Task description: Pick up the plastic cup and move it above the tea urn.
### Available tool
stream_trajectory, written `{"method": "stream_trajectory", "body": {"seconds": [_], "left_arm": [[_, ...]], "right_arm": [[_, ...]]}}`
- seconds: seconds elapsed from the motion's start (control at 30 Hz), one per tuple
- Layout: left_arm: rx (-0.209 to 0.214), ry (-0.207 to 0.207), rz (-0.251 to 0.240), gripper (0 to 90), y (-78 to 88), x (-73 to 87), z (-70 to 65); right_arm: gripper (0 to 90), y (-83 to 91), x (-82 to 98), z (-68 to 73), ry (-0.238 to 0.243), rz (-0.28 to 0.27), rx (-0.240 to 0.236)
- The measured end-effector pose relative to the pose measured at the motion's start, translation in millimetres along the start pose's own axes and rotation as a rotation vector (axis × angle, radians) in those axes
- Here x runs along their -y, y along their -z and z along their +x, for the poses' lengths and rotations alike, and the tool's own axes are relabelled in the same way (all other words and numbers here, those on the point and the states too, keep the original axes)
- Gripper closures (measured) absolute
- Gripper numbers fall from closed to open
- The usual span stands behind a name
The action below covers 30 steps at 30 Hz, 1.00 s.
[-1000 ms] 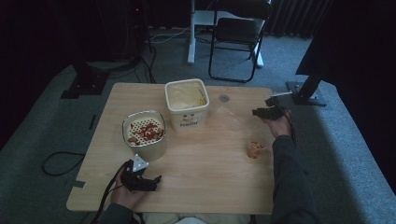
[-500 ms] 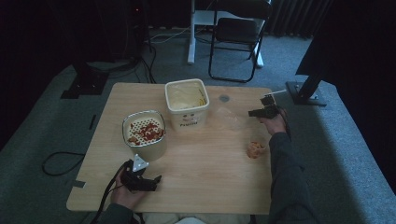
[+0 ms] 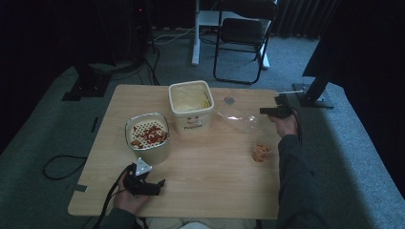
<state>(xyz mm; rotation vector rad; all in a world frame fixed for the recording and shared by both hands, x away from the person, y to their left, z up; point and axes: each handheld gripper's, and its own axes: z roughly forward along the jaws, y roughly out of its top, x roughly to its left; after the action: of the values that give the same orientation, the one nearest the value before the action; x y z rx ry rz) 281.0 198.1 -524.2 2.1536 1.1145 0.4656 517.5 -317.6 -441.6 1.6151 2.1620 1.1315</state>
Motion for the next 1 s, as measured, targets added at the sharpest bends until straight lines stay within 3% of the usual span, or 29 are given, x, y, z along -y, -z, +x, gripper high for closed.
{"method": "stream_trajectory", "body": {"seconds": [0.13, 0.3, 0.5, 0.67, 1.0], "left_arm": [[0.0, 0.0, 0.0, 6.4, 0.0, 0.0, 0.0], [0.0, 0.0, 0.0, 6.4, 0.0, 0.0, 0.0], [0.0, 0.0, 0.0, 6.4, 0.0, 0.0, 0.0], [0.0, 0.0, 0.0, 6.4, 0.0, -0.1, 0.0], [-0.001, 0.001, 0.0, 6.4, -0.1, -0.1, 0.0]], "right_arm": [[84.6, 18.9, -2.8, 0.7, 0.024, -0.031, 0.047], [84.7, 28.8, -4.6, 5.1, 0.036, -0.055, 0.061], [84.8, 46.6, -7.4, 15.2, 0.038, -0.12, 0.062], [84.9, 63.8, -8.3, 30.6, 0.039, -0.21, 0.045], [85.8, 86.8, -23.0, 56.8, 0.081, -0.287, 0.012]]}}
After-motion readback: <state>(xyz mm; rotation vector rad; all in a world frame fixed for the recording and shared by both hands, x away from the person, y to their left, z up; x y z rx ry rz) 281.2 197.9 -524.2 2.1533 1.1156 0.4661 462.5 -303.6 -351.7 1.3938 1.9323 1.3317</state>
